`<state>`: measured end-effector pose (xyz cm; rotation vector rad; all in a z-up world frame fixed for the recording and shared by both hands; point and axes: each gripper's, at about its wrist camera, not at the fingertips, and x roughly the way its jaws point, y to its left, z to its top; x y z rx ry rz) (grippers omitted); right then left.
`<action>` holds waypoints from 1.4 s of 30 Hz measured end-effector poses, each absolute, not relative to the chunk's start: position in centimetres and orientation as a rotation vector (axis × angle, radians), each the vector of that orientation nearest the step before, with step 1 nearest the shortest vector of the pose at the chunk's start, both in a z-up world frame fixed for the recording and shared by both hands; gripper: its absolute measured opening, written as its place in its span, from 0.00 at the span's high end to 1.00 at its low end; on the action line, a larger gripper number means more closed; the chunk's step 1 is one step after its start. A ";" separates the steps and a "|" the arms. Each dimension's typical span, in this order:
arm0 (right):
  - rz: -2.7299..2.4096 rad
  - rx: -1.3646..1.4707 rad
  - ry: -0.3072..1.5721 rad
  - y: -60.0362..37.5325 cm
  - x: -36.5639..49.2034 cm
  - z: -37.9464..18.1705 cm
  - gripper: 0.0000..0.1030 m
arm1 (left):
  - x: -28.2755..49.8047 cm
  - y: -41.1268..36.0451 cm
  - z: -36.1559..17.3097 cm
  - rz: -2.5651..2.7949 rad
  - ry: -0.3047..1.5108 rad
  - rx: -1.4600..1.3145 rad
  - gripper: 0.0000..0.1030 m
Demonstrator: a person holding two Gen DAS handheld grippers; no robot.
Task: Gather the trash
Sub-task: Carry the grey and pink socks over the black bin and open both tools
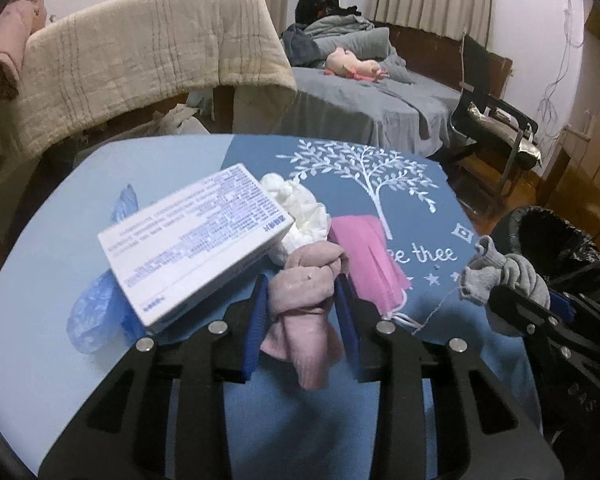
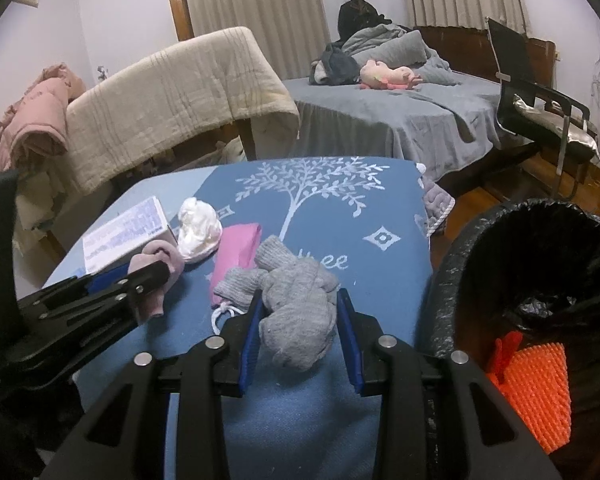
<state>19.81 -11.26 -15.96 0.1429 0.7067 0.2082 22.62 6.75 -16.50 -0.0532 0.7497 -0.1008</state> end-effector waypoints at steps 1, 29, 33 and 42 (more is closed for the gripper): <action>0.208 0.142 0.703 -11.3 19.7 -15.8 0.66 | 22.2 6.7 -16.1 -0.101 0.741 -0.052 0.69; 0.206 0.126 0.598 -13.7 13.4 -9.5 0.66 | 14.6 5.1 -9.5 -0.107 0.614 -0.057 0.69; 0.201 0.124 0.574 -14.4 12.3 -8.6 0.66 | 13.7 4.5 -8.9 -0.115 0.600 -0.053 0.69; 0.184 0.135 0.529 -16.1 10.5 -7.0 0.65 | 12.2 2.7 -7.2 -0.141 0.568 -0.041 0.69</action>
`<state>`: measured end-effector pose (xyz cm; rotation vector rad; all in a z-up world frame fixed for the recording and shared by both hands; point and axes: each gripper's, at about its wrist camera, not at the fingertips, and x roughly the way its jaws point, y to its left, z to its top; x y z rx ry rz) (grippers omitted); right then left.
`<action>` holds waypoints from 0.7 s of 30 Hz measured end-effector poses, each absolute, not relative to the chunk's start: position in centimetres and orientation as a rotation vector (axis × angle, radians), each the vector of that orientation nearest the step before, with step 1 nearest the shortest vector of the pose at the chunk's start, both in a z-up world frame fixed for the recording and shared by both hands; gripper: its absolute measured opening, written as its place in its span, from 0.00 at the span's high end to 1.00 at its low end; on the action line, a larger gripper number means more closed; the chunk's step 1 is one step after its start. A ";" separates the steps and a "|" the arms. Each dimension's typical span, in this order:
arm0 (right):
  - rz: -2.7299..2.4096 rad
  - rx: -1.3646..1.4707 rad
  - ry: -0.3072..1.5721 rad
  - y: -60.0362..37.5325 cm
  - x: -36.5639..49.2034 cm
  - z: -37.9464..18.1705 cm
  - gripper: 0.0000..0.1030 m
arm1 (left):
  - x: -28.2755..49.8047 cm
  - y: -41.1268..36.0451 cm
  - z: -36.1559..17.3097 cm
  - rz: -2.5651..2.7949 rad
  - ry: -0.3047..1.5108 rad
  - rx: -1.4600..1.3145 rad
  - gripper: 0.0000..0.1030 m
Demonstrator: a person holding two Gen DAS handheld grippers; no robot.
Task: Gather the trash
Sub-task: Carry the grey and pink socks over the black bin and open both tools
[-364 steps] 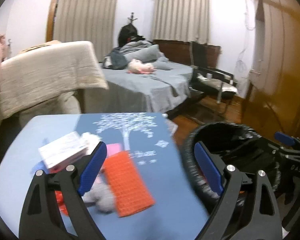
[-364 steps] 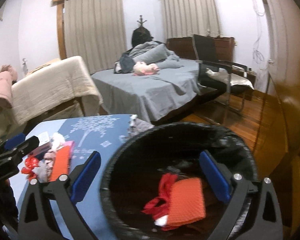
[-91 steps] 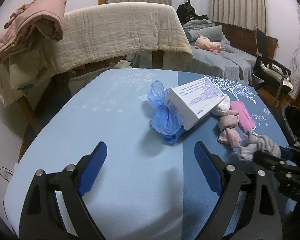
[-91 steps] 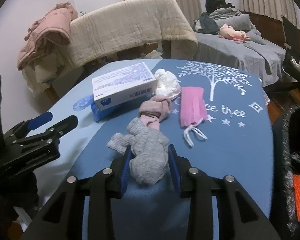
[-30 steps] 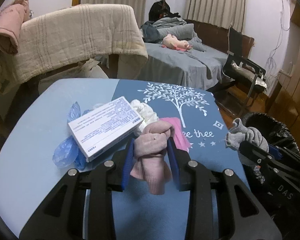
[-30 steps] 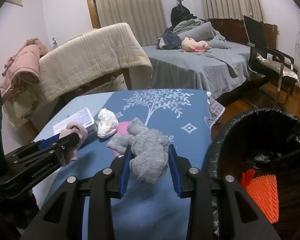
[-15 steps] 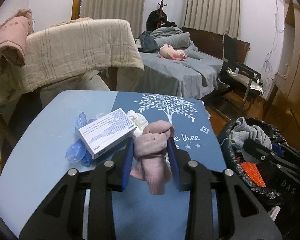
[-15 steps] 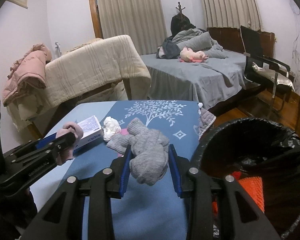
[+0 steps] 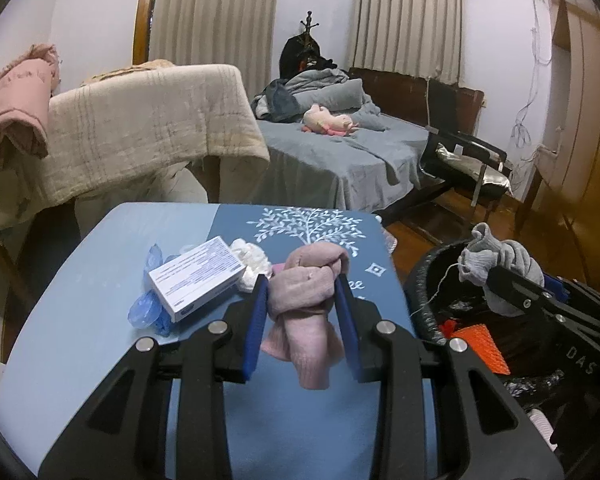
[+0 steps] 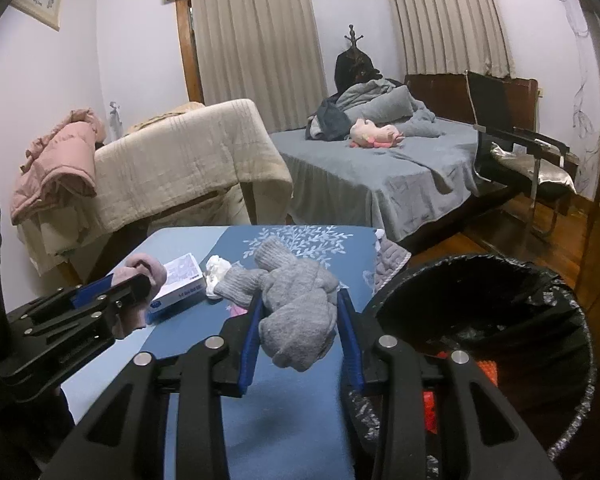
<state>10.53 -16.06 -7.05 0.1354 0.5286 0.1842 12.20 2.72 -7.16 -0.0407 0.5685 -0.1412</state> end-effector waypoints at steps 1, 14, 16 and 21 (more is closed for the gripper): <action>0.182 0.137 0.525 -16.2 10.4 -6.9 0.65 | 12.0 2.4 -7.0 -0.149 0.566 -0.039 0.69; 0.133 0.161 0.492 -19.3 9.2 -6.0 0.65 | 11.4 -1.2 -5.9 -0.224 0.546 -0.014 0.68; 0.118 0.163 0.488 -20.0 9.1 -5.9 0.65 | 11.4 -1.9 -5.8 -0.237 0.543 -0.009 0.68; 0.080 0.168 0.480 -21.8 8.9 -5.8 0.65 | 11.5 -3.7 -5.6 -0.269 0.538 0.002 0.68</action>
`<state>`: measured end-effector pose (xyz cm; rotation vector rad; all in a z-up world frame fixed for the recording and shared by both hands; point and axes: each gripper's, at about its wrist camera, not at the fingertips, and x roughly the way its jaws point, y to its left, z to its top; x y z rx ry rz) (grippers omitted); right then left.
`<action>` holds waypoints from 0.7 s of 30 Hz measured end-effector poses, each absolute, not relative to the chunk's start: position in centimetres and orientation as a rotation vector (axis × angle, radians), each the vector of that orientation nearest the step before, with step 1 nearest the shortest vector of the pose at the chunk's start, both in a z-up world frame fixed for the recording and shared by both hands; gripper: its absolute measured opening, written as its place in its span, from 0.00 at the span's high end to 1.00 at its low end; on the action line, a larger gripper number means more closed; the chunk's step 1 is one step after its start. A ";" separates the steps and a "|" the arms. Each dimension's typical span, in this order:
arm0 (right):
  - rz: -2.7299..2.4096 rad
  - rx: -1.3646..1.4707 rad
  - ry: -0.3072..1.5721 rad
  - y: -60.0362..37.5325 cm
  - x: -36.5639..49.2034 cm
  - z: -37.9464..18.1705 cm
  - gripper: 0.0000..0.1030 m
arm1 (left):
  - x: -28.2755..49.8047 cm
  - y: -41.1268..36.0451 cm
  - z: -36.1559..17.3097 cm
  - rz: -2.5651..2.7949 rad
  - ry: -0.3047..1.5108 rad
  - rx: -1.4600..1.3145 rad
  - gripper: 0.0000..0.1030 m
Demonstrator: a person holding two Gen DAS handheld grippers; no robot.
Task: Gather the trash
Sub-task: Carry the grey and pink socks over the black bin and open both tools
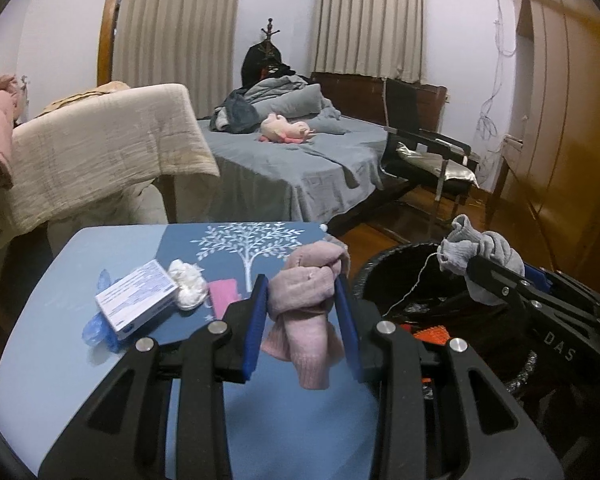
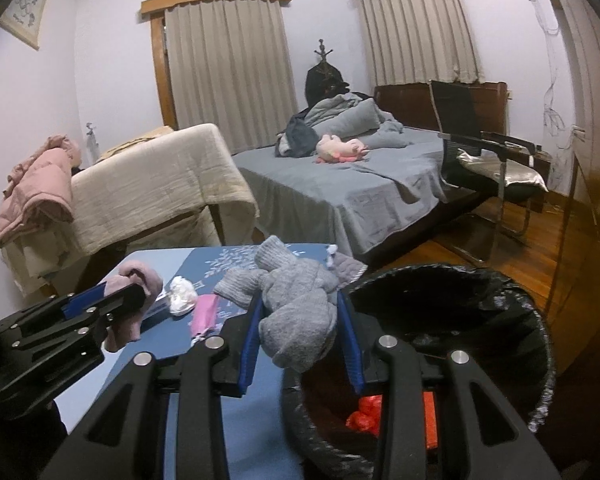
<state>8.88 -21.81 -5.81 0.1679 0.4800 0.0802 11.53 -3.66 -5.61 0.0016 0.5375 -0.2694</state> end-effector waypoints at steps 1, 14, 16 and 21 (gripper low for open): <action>0.072 0.168 0.479 -22.2 8.8 -5.8 0.65 | 11.6 -3.9 -5.6 -0.275 0.537 0.004 0.68; -0.037 0.160 0.485 -26.7 8.2 -6.4 0.65 | 12.4 -9.3 -6.2 -0.381 0.526 0.038 0.68; -0.057 0.162 0.491 -27.7 8.2 -6.7 0.65 | 12.5 -10.4 -6.4 -0.401 0.523 0.045 0.68; -0.100 0.167 0.508 -29.6 8.4 -7.6 0.65 | 13.3 -12.6 -7.0 -0.442 0.524 0.052 0.68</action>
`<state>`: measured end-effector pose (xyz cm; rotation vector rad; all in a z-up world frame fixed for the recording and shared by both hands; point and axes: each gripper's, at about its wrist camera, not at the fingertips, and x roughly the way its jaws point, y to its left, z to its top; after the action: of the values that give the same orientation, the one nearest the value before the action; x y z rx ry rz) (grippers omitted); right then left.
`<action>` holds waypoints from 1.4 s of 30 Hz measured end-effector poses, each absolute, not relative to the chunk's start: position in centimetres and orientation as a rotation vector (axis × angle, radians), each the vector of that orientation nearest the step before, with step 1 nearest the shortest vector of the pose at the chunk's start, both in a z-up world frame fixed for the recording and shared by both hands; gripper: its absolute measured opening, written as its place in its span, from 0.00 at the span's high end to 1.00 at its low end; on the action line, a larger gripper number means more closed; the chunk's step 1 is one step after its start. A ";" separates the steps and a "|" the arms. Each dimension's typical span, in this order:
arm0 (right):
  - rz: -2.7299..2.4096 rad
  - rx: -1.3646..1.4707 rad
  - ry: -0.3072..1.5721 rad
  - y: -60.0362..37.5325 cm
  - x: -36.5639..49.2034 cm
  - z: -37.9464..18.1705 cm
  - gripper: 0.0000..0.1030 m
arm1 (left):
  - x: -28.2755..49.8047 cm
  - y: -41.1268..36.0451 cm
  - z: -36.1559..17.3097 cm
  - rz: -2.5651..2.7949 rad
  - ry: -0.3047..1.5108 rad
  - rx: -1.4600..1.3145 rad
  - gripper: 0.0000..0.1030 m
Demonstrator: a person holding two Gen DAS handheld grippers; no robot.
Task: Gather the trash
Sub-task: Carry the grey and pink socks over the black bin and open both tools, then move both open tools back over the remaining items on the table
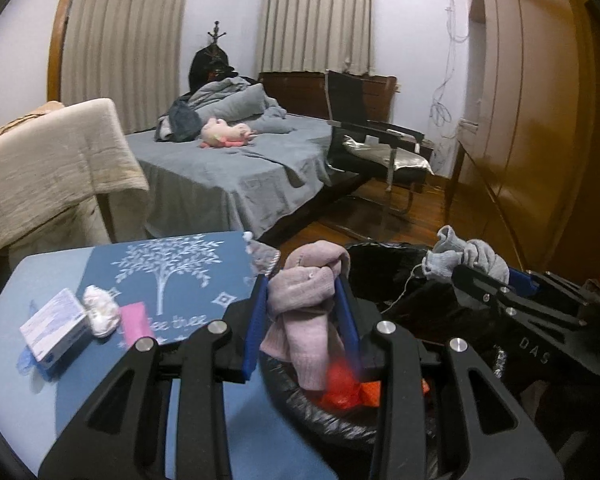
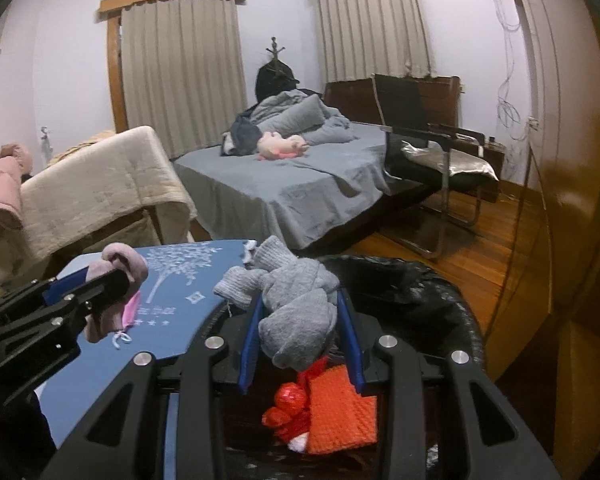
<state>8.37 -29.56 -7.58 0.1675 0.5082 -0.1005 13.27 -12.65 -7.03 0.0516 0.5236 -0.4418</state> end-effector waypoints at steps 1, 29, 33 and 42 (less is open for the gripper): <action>-0.111 0.170 0.513 -30.0 8.4 -7.9 0.65 | 13.5 -13.3 -7.3 -0.454 0.525 0.056 0.68; -0.245 0.210 0.530 -35.0 8.8 -11.0 0.05 | 16.7 -14.6 -9.8 -0.488 0.535 0.093 0.20; -0.207 0.200 0.529 -33.2 9.4 -10.5 0.05 | 16.4 -12.0 -9.5 -0.436 0.528 0.074 0.16; -0.086 0.167 0.528 -26.5 11.6 -9.8 0.05 | 15.5 -4.9 -9.3 -0.292 0.514 0.064 0.16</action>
<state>11.61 -26.52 -9.82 0.1671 0.5277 -0.0858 15.53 -4.93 -9.32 0.0640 0.5136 -0.2924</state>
